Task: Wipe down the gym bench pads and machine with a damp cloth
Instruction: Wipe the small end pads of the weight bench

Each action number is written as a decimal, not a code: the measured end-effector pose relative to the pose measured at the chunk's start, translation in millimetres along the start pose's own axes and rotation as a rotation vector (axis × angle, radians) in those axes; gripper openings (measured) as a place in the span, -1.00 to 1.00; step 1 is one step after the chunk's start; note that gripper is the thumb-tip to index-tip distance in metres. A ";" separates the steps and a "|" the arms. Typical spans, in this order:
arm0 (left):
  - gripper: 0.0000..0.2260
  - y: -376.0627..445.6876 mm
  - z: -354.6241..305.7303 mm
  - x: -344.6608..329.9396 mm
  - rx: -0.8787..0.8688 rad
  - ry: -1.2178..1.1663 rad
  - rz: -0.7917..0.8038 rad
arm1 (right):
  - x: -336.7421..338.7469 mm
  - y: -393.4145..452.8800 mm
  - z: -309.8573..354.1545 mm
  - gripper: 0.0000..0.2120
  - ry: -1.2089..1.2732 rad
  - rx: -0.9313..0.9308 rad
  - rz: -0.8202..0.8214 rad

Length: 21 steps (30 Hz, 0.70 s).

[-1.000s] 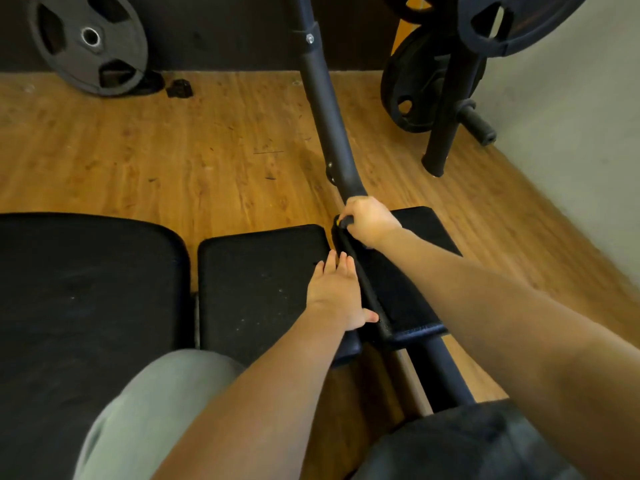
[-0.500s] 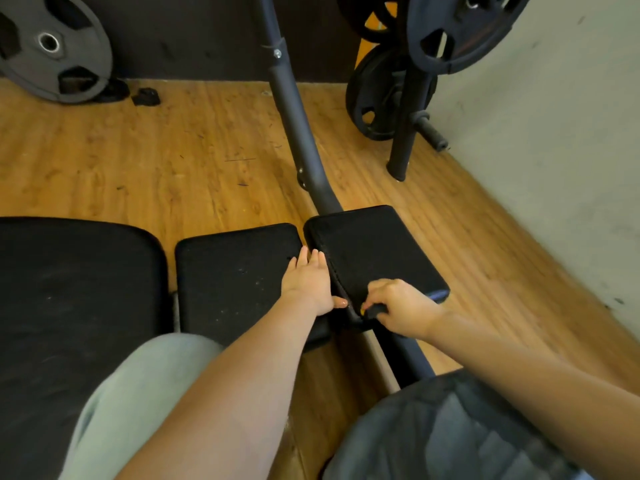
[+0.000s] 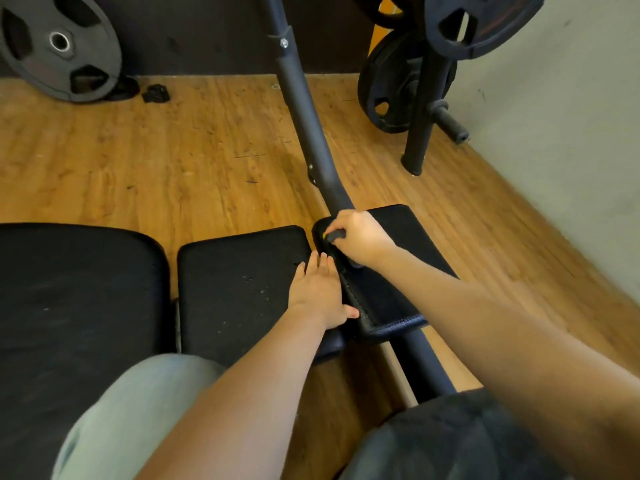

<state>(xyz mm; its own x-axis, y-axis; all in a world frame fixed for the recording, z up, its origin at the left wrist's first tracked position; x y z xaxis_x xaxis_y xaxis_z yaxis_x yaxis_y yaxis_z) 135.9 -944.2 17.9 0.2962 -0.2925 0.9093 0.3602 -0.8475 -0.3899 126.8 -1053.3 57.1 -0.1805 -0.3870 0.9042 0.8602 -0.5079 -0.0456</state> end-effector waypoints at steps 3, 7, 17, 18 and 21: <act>-0.07 1.4 1.1 0.3 -0.003 0.003 0.002 | -15.1 18.2 -0.1 -0.80 -0.084 -0.012 0.120; -0.11 1.1 2.6 1.3 -0.006 -0.069 -0.011 | -20.3 -20.1 6.0 -0.82 -0.077 0.115 0.118; -0.11 -5.4 9.3 12.8 0.058 -0.059 0.063 | -12.6 -141.0 -8.9 -0.76 -0.123 0.127 0.285; -0.11 -5.9 8.5 12.4 0.057 -0.054 0.052 | -11.6 -141.2 -10.4 -0.76 -0.114 0.113 0.293; -0.12 -5.9 8.6 12.9 0.082 -0.051 0.005 | -7.5 -135.7 -15.8 -0.74 -0.033 0.034 0.231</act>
<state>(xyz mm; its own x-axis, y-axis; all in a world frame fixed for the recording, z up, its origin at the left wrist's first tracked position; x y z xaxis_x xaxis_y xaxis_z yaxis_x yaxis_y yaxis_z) 145.2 -939.1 30.6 0.3422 -0.2719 0.8994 0.4292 -0.8063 -0.4070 3.9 -993.7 49.9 0.0380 -0.4643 0.8848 0.8924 -0.3826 -0.2391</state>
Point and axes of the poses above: each hand's wrist, its own y-axis towards the middle knuckle, its own x-axis out of the back of the hand, z = x × y, the point moved 5 cm from there along y, towards the middle knuckle, and after that the axes turned 3 degrees about x, right-handed, at the moved point
